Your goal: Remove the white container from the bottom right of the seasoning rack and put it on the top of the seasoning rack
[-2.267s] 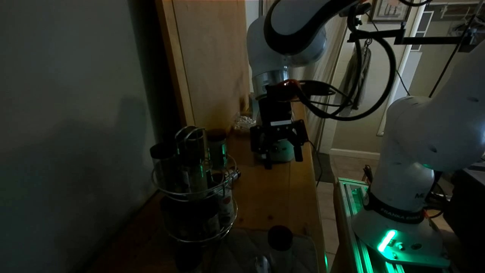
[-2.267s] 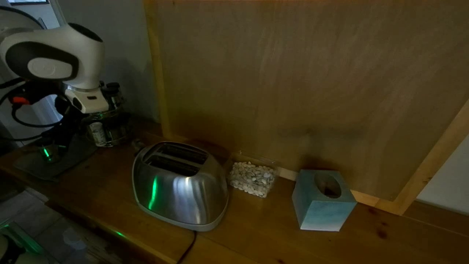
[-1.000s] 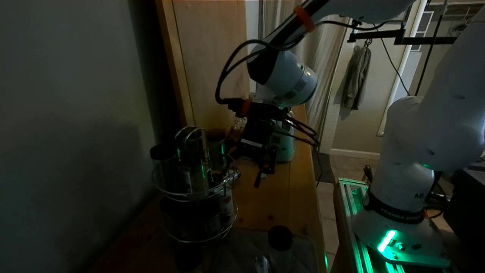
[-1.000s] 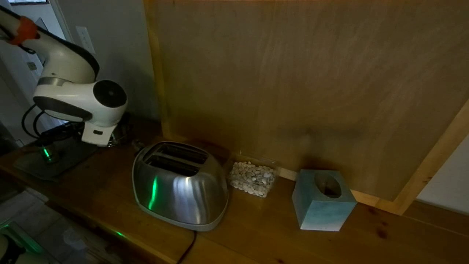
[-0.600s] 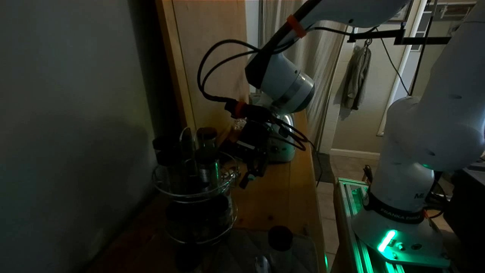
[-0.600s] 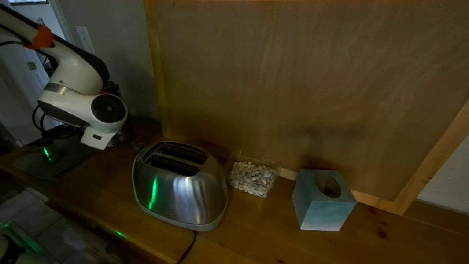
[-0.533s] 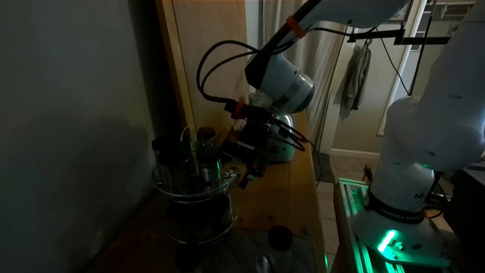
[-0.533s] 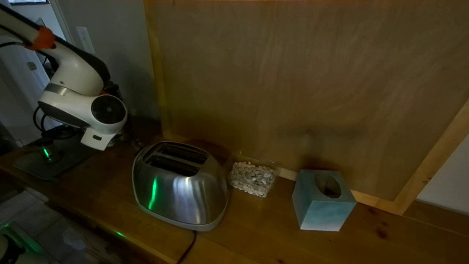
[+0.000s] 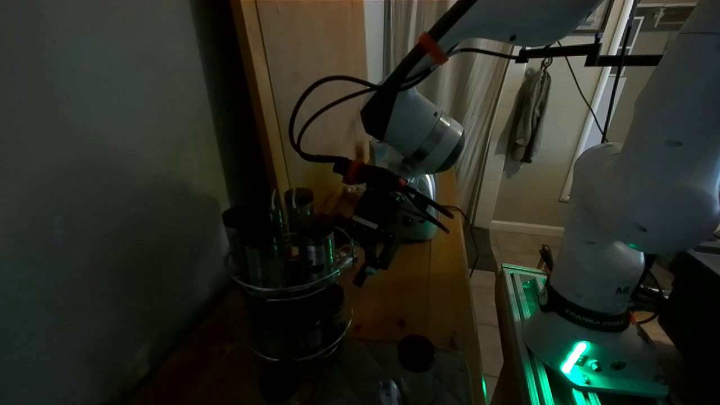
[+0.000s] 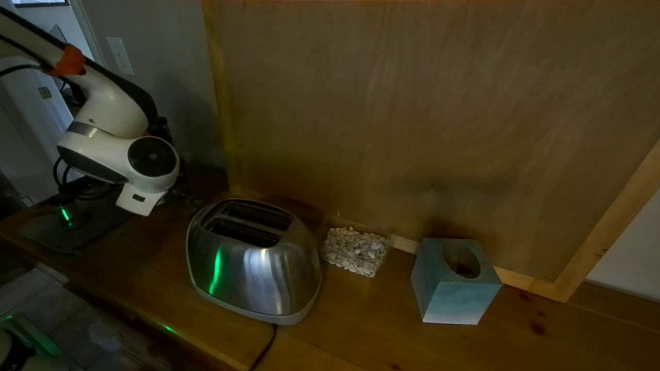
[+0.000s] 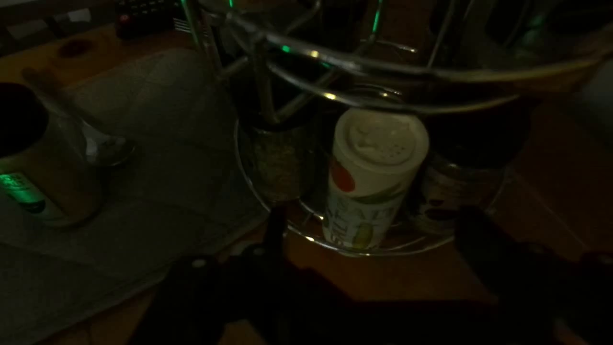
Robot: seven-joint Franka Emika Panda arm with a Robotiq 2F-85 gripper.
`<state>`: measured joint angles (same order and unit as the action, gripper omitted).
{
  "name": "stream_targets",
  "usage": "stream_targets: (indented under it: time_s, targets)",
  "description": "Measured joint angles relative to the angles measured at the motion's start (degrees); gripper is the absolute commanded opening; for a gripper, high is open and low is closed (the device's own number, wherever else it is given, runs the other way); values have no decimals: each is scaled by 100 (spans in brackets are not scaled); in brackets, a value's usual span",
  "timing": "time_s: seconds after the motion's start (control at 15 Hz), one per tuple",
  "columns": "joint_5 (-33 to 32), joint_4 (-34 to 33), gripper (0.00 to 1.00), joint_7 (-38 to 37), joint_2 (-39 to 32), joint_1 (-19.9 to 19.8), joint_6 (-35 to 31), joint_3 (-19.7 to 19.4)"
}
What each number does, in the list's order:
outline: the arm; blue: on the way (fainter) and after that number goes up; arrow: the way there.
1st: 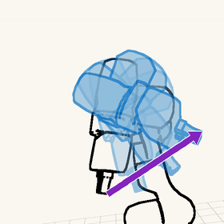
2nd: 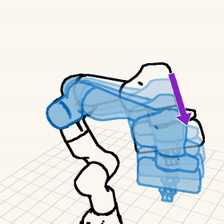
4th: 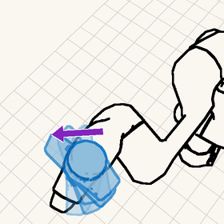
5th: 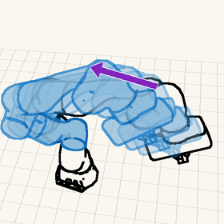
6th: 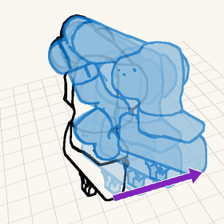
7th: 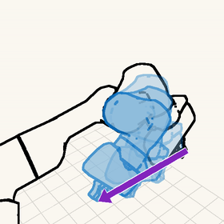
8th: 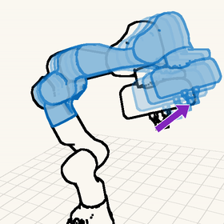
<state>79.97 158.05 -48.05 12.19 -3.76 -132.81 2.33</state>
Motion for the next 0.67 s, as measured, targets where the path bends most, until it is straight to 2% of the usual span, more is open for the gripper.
stream_targets:
  time_s: [0.07, 0.13, 0.27, 0.6, 0.67]
  targets:
    - [13, 0, 78, 18, 0, 0, 0, -9]
    - [31, 0, 91, 42, 0, 0, 0, -17]
    - [99, 0, 100, 111, 0, 0, 22, -41]
    - [519, 0, 100, 528, 0, -1, 255, -163]
    - [570, 0, 90, 600, 0, -1, 344, -191]
